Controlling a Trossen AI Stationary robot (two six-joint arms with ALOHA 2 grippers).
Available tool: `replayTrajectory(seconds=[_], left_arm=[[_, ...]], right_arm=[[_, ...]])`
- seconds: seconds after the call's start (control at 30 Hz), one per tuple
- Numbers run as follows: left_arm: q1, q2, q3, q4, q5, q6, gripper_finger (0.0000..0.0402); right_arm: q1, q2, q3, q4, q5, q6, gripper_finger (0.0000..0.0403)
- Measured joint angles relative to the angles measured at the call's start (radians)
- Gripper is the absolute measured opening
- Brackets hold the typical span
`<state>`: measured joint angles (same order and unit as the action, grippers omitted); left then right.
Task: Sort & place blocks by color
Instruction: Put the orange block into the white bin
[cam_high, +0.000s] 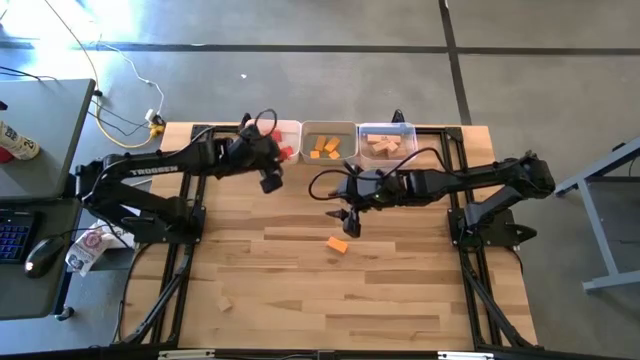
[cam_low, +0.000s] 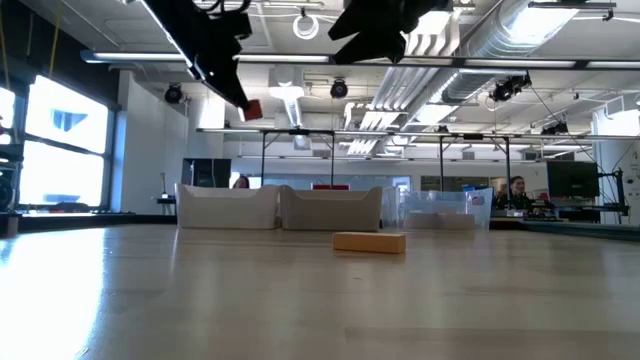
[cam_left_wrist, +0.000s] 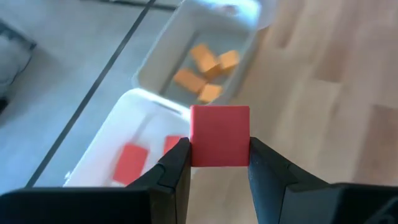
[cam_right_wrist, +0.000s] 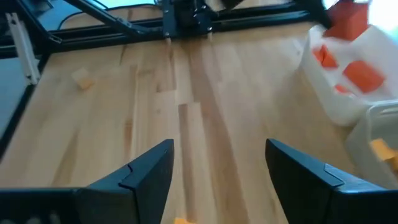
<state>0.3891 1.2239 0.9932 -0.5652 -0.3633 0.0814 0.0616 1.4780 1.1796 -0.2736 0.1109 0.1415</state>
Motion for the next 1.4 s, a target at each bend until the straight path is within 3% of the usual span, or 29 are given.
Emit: replayTrajectory(seconds=[0.57, 0.73, 1.1, 1.4], left_arm=[[0.264, 0.156, -0.001, 0.003, 0.033, -0.028, 0.0098], [0.323, 0.222, -0.001, 0.018, 0.087, -0.047, 0.0110], [0.400, 0.315, -0.001, 0.067, 0.102, -0.088, 0.0122], [0.410, 0.318, -0.001, 0.069, 0.109, -0.159, 0.0159]], right_arm=[[0.075, 0.000, -0.018, -0.010, -0.009, 0.115, 0.0240], [0.099, 0.008, -0.018, -0.012, -0.003, 0.116, 0.0240], [0.125, 0.119, -0.018, 0.023, 0.002, 0.148, 0.0240], [0.144, 0.207, -0.018, 0.012, 0.000, 0.176, 0.0240]])
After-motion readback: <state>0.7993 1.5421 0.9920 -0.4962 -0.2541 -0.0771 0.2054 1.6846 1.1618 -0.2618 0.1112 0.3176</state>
